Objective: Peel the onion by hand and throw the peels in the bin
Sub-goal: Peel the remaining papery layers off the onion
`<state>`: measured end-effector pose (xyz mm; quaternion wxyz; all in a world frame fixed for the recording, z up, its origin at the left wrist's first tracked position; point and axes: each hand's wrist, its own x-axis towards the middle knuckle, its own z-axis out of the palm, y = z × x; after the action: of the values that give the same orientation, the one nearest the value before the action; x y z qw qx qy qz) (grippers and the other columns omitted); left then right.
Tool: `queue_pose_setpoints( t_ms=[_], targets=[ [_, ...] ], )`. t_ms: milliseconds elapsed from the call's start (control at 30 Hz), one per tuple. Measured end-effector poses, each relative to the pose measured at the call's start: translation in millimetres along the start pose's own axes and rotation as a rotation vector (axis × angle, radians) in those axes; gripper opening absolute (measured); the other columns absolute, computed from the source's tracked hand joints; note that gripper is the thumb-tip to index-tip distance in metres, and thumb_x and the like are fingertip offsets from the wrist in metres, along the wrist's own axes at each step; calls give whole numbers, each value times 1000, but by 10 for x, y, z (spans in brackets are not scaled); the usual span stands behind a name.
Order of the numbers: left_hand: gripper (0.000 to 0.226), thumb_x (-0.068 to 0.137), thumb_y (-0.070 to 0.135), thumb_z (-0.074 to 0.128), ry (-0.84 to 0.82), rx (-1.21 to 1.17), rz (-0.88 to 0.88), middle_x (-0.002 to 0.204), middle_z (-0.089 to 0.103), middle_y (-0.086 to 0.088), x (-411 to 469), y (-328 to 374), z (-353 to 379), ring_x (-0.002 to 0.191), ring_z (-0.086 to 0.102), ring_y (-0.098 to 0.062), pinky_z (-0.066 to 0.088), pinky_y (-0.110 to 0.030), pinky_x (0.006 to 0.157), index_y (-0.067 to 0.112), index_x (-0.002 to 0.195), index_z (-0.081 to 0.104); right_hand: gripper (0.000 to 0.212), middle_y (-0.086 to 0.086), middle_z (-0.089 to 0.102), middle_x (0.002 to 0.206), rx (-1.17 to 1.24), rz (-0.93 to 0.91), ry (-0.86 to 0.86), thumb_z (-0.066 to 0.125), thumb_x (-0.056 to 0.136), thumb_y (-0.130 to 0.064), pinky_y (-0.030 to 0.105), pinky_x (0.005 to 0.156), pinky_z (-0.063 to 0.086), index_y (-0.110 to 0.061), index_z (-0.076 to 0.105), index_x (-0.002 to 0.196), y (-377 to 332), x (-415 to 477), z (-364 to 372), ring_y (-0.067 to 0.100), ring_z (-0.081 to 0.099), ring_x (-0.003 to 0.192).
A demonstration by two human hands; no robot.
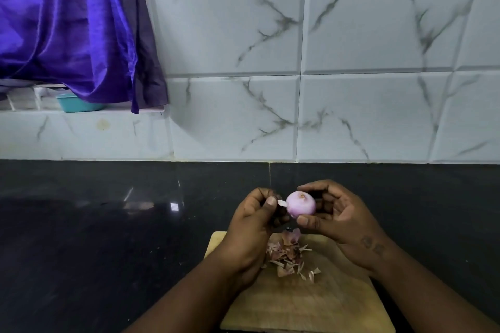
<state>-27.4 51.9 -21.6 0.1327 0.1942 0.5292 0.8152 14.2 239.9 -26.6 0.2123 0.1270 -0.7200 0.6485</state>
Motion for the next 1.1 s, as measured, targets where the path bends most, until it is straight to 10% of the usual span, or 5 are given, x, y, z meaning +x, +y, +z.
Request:
queue_pose_setpoints(
  t_ms=[133,400,1100],
  targets=[
    [22,109,7,49,31,-1,-47,84,67,-6,19,21,-32,75,62,-15,54,-34,80,10,92,63,53,11,78,115,87,-4,33,85,65,-3,27,82,62,-11,71,115,-22,13,-29,24,76,106],
    [23,93,16,61,134,919,237,72,62,-11,-41,2,-144,63,51,-11,41,-35,60,16,71,57,55,9,79,115,51,33,-4,85,67,-1,27,82,62,-9,70,120,-16,-7,-59,26,76,107],
    [18,94,37,73,51,1195,657,92,78,13,-21,22,-172,80,69,-3,59,-31,69,29,106,83,52,2,78,114,-213,4,-84,93,68,0,38,92,63,-17,76,114,-2,-34,-20,20,76,106]
  ],
)
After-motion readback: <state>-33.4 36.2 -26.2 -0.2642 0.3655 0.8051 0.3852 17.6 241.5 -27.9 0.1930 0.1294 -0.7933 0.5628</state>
